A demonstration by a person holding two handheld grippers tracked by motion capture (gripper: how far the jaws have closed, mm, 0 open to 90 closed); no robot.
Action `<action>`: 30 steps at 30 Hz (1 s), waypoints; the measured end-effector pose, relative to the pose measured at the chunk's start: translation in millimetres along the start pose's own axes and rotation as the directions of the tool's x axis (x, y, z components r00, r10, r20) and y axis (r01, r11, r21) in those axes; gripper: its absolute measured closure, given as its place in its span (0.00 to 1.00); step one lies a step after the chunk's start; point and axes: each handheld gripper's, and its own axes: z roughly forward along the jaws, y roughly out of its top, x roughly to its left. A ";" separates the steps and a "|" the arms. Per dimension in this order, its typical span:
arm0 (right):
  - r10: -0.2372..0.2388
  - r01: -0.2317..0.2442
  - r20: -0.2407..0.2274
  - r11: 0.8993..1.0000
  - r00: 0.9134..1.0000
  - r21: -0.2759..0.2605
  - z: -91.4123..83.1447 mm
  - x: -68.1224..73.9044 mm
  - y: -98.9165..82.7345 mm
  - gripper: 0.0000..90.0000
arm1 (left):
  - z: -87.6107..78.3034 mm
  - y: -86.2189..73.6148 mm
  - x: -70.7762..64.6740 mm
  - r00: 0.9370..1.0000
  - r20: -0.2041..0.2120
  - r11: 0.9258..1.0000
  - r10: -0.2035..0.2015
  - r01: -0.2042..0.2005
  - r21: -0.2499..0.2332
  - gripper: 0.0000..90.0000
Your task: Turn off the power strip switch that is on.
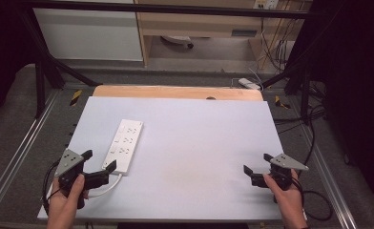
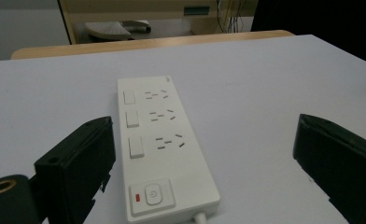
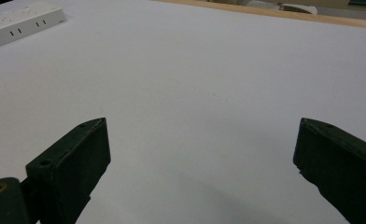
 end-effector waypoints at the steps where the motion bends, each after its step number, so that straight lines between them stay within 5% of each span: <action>1: 0.001 -0.001 0.000 1.000 1.000 0.001 -0.1 0.2 0.0 0.05 | -0.6 0.5 0.2 1.000 0.002 1.000 0.004 -0.004 -0.013 0.07; 18: 0.011 -0.011 0.000 1.000 1.000 -0.008 -0.2 0.3 0.3 0.05 | 4.3 19.9 -2.2 1.000 0.014 0.999 -0.021 0.021 -0.050 0.06; 30: -0.002 0.002 -0.009 1.000 1.000 -0.010 0.9 0.9 0.4 0.04 | 7.3 41.1 -8.3 1.000 0.012 0.998 0.010 -0.009 -0.069 0.06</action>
